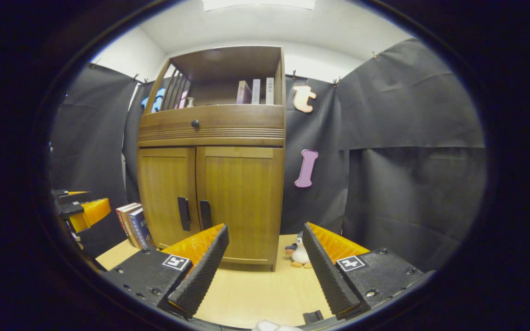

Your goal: Open the right door of the double-door shoe cabinet with the right hand, and open the left door with the left hand.

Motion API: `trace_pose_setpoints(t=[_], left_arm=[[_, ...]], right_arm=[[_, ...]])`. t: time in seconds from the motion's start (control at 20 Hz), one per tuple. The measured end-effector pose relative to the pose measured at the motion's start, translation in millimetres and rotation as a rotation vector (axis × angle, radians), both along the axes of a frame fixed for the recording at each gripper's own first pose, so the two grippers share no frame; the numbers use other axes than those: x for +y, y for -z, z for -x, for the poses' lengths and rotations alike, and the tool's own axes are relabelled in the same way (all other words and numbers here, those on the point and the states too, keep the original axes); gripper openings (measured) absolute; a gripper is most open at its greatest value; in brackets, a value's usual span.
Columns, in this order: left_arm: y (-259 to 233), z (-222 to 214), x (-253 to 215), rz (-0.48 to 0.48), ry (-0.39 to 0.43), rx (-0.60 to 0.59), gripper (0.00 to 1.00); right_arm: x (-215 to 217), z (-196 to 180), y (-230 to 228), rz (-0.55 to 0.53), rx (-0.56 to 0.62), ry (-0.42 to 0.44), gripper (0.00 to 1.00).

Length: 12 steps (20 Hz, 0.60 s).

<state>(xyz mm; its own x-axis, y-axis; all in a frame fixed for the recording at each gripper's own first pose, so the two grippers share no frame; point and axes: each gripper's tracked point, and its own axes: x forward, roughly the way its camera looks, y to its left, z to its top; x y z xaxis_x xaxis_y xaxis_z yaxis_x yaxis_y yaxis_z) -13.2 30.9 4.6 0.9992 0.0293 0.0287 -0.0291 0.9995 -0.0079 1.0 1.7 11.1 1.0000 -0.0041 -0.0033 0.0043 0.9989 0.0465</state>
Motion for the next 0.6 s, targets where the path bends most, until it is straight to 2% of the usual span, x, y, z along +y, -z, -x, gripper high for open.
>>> trace_pose_setpoints(t=[0.25,0.6], left_arm=[[1,3,1,0.000,0.013,0.011,0.95],[-4,5,4,-0.012,0.023,0.010,0.95]], right_arm=[[1,-6,9,0.007,0.020,-0.011,1.00],[42,-61,42,0.023,0.034,-0.048,1.00]])
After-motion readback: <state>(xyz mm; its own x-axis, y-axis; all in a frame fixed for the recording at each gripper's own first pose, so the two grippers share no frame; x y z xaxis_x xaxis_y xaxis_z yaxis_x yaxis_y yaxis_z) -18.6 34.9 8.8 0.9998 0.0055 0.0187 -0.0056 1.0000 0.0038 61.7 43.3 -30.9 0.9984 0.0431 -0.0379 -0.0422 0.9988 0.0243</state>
